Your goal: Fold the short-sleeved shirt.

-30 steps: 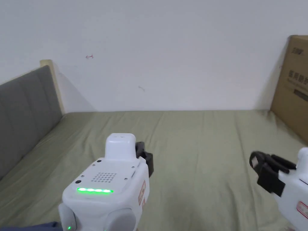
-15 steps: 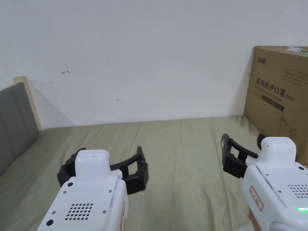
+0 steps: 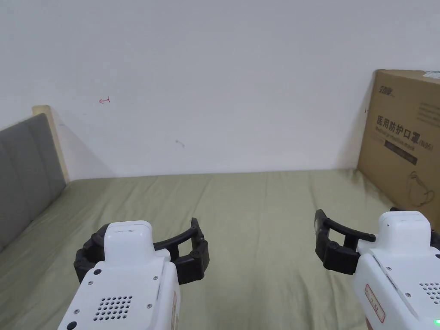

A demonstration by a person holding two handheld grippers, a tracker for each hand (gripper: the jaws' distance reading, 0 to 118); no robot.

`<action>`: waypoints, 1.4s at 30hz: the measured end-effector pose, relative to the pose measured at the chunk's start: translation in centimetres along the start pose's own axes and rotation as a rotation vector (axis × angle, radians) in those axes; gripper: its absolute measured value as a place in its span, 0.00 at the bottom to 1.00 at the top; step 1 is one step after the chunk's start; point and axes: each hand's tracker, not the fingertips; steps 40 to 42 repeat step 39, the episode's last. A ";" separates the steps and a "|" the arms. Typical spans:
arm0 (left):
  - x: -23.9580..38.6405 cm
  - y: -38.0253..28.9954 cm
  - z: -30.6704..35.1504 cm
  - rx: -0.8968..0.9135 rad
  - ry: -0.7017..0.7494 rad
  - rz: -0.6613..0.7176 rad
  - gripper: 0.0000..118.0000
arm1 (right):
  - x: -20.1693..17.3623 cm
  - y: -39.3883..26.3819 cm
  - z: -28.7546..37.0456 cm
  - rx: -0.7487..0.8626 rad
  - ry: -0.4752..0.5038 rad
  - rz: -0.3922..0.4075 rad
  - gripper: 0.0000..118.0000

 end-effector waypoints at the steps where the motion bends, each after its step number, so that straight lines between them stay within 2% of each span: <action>1: -0.1 -0.1 0.0 0.003 -0.004 0.000 1.00 | -0.1 -0.1 0.0 -0.006 0.007 0.000 0.92; 10: 0.0 -0.1 0.2 -0.013 -0.021 -0.033 1.00 | -0.4 -0.7 0.0 -0.050 0.016 -0.013 0.92; 22: -0.5 -0.1 -0.1 -0.039 -0.057 0.029 1.00 | -0.6 -1.1 -0.1 -0.091 0.016 -0.011 0.92; 31: 0.1 0.1 -0.9 -0.106 0.029 -0.003 1.00 | -1.0 -1.5 -0.2 -0.117 0.027 -0.006 0.92; 42: 0.8 0.3 -0.7 -0.119 -0.027 0.013 1.00 | -1.2 -1.5 -0.3 -0.129 0.032 -0.015 0.92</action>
